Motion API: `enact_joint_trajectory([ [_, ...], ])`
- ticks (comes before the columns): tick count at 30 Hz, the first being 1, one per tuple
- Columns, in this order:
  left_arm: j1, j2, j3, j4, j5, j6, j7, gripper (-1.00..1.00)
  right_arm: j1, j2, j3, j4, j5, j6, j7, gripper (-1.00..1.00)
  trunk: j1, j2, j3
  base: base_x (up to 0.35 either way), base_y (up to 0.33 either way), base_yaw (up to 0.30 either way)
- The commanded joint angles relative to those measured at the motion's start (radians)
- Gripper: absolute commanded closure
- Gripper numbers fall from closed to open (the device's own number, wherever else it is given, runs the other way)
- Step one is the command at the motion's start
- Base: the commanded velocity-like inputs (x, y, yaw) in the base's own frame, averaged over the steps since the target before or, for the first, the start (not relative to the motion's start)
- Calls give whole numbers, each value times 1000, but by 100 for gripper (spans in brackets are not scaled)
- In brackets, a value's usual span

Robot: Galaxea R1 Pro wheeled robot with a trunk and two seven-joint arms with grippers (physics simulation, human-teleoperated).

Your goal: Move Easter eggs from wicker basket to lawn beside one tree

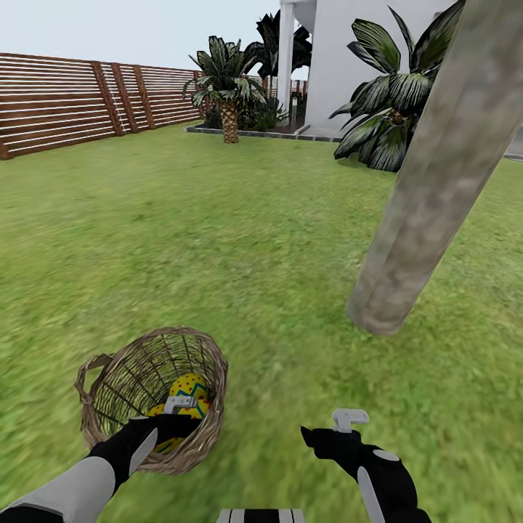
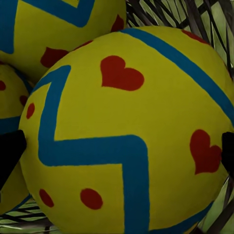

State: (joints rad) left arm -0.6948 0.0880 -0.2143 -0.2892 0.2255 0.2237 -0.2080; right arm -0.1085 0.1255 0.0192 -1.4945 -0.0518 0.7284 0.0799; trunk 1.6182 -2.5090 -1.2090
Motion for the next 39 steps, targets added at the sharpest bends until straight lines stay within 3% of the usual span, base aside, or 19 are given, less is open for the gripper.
enact_joint_trajectory([
  [1,0,1,-5,-2,9,6,0,100,0,0,-1,-1,-5,5,0,-100,0,0,-1,0,0,0],
  [39,0,2,-4,-14,20,2,-10,100,0,1,1,-1,-5,5,0,-100,0,0,-1,0,0,0],
])
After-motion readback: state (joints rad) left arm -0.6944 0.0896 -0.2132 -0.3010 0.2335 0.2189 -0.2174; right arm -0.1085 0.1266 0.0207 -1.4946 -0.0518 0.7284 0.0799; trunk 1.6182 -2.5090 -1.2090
